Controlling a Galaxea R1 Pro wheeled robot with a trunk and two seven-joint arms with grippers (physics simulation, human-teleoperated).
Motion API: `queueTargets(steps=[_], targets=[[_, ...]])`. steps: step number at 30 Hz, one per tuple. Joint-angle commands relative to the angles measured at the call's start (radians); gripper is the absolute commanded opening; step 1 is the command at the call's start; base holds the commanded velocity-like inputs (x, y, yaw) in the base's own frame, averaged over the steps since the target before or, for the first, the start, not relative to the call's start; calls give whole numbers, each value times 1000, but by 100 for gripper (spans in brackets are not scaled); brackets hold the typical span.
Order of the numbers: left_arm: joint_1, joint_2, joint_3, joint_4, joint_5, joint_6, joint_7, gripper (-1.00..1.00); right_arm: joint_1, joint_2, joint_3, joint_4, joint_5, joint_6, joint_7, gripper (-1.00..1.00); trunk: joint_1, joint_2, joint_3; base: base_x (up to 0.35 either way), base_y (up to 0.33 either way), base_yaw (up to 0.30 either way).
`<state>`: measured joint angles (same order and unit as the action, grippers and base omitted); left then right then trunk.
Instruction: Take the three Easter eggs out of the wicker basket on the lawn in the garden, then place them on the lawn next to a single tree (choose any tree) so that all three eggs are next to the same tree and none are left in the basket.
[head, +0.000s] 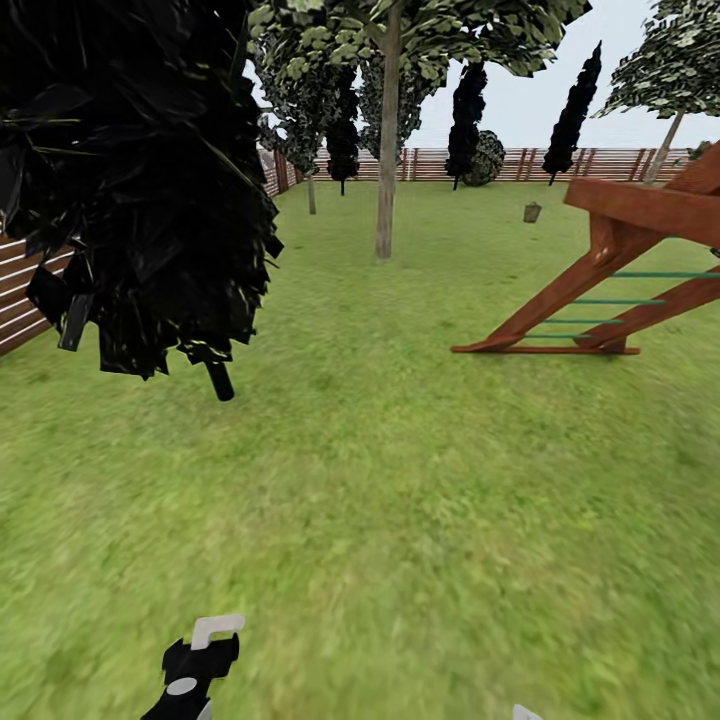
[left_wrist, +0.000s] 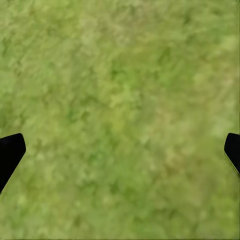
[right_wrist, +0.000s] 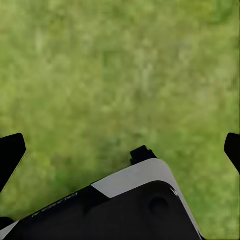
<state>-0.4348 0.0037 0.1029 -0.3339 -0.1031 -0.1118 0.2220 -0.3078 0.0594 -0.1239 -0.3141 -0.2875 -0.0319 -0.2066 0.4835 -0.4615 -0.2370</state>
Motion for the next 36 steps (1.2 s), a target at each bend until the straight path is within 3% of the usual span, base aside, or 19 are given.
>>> queueTargets(steps=[1, 36], targets=[[-1, -1, 6, 1, -10, -3, 1, 100, -1, 0, -1, 0, -10, -3, -2, 100, 1, -1, -2, 317, -71, 0], [-1, -7, 4, 1, -18, -3, 1, 100, 2, -3, 4, 0, -6, -6, 0, 100, 1, -1, -2, 299, -126, 0]])
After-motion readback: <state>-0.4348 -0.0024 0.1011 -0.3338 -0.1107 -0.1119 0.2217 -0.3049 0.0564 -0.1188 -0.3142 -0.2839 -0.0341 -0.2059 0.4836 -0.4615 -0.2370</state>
